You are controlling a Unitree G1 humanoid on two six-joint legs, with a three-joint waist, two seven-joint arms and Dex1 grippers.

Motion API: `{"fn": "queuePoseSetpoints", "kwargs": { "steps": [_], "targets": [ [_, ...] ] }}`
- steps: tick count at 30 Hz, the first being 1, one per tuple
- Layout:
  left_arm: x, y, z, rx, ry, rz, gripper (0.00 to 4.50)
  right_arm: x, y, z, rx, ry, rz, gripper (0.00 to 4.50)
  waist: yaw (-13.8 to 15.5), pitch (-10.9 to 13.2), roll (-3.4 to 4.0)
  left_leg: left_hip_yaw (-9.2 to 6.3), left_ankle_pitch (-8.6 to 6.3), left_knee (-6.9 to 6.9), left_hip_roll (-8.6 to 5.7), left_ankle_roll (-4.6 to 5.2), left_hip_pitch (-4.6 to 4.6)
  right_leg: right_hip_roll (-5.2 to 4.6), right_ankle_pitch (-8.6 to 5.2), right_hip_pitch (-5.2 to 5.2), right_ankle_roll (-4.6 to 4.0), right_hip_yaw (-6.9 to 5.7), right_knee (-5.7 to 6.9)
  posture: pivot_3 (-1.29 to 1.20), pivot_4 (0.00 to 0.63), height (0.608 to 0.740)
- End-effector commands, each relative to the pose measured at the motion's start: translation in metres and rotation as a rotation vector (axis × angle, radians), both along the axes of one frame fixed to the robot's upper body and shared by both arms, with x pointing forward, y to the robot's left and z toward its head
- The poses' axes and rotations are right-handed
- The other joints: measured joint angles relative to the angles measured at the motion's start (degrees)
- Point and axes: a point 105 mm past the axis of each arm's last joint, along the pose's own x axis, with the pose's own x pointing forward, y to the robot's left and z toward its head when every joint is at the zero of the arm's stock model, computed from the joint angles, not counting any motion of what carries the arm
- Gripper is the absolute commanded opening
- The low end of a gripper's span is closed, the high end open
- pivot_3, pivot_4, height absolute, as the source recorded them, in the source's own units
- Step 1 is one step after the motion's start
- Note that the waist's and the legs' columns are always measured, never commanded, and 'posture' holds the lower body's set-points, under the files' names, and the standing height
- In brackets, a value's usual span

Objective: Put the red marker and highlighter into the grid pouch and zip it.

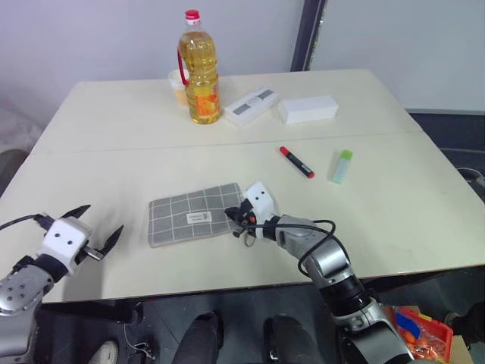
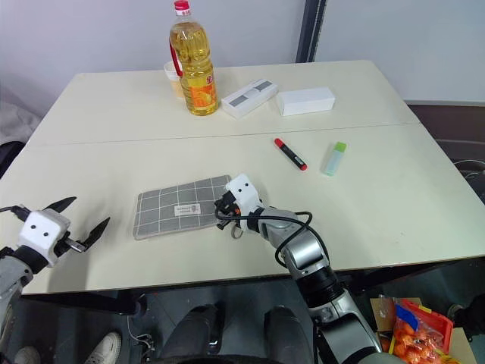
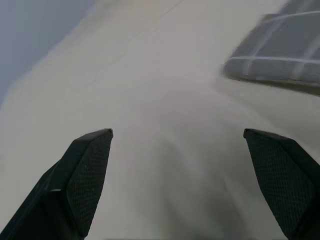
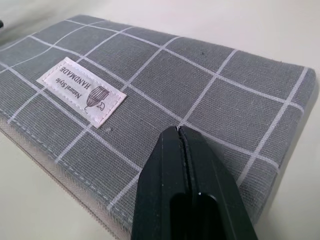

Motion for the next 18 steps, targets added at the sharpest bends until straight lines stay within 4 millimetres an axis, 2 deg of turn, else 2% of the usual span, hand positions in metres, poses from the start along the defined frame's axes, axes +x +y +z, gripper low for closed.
{"fn": "queuePoseSetpoints", "kwargs": {
  "steps": [1, 6, 13, 18],
  "targets": [
    [0.003, -0.026, 0.003, 0.162, -0.065, -0.208, 4.50, 0.000, 0.001, -0.005, -0.009, 0.014, 0.000, 0.03, -0.16, -0.02, -0.02, 0.08, 0.00, -0.05, 0.00, 0.01, 0.00, -0.07, 0.02, 0.04, -0.03, 0.00, 0.00, 0.00, 0.150, 0.740],
    [0.004, -0.044, -0.014, 0.258, -0.047, -0.409, 4.50, 0.002, 0.001, -0.004, -0.009, 0.008, -0.005, 0.03, -0.24, -0.04, -0.04, 0.24, 0.03, -0.38, -0.02, 0.05, 0.02, -0.19, 0.06, -0.10, 0.03, -0.08, 0.03, 0.00, 0.150, 0.740],
    [0.013, -0.074, -0.020, 0.293, -0.096, -0.625, 4.50, 0.004, 0.000, -0.006, -0.016, 0.000, -0.019, 0.03, -0.08, -0.07, -0.06, 0.22, 0.04, -0.39, -0.08, 0.07, 0.19, -0.21, 0.17, 0.14, 0.23, -0.16, 0.06, 0.00, 0.150, 0.740],
    [0.016, -0.078, -0.023, 0.267, -0.077, -0.668, 4.50, 0.004, -0.001, -0.006, -0.020, -0.004, -0.029, 0.03, -0.32, -0.08, -0.07, 0.22, 0.06, -0.38, -0.08, 0.10, 0.22, -0.18, 0.22, 0.13, 0.35, -0.16, 0.13, 0.00, 0.150, 0.740]
  ]
}}
